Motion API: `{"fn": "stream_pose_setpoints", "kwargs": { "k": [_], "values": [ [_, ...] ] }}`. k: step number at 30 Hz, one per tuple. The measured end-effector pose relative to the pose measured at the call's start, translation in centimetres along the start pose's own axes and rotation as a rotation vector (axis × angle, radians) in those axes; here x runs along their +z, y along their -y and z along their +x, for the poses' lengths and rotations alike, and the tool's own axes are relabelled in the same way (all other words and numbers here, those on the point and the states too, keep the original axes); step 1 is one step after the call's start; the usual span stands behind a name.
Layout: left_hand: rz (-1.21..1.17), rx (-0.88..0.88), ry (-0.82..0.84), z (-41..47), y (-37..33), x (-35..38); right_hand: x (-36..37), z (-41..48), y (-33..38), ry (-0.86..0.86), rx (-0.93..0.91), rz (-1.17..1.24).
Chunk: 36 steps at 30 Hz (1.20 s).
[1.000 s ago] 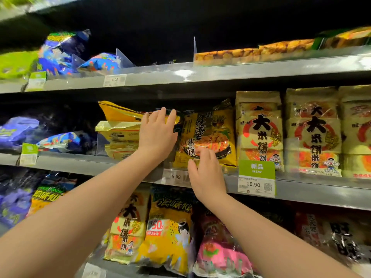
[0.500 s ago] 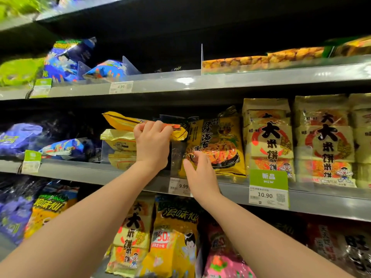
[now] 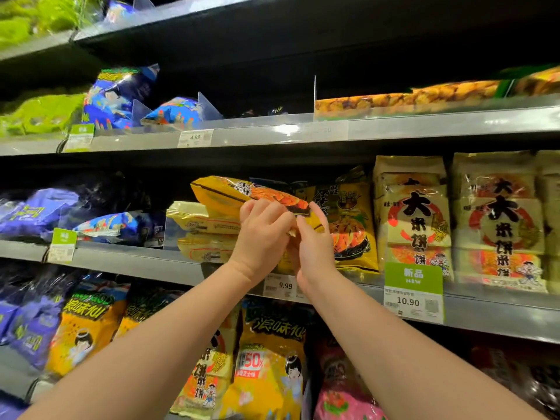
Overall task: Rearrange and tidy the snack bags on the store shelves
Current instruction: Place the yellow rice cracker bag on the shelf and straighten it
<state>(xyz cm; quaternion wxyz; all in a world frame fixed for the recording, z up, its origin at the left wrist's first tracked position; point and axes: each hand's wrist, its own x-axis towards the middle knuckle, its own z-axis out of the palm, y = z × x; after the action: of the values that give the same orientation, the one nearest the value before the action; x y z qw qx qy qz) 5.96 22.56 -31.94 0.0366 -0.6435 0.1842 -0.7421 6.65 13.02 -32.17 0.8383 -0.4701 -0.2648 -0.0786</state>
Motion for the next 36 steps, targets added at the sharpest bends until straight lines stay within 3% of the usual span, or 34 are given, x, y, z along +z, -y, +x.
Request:
{"fn": "stream_pose_setpoints", "kwargs": {
  "k": [11, 16, 21, 28, 32, 34, 36],
  "values": [
    [-0.008, 0.087, 0.125, -1.4, -1.7, -0.7, -1.8, -0.5, 2.4, 0.027, -0.195, -0.148],
    [-0.114, 0.079, 0.325, -0.9, -4.5, 0.2, -4.8, -0.5, 2.9, -0.131, -0.25, -0.214],
    [-0.139, 0.028, 0.485, -0.4, -7.8, 1.3, -7.8, -1.0, 3.5, -0.262, -0.316, -0.426],
    [-0.086, -0.17, 0.693, -2.3, -6.7, 2.0, -10.2, -1.3, 3.4, -0.218, -0.355, -0.834],
    [0.101, -0.226, 0.897, -3.5, -6.0, 2.6, -10.9, -2.2, 1.7, -0.257, -0.543, -1.458],
    [0.134, -0.244, 0.879, -3.2, -5.9, 2.7, -11.0, -2.8, 1.4, -0.165, -0.682, -1.674],
    [0.16, -0.291, 0.92, -2.3, -5.7, 2.9, -10.8, -2.9, 1.2, -0.017, -0.606, -1.836]
  ]
}}
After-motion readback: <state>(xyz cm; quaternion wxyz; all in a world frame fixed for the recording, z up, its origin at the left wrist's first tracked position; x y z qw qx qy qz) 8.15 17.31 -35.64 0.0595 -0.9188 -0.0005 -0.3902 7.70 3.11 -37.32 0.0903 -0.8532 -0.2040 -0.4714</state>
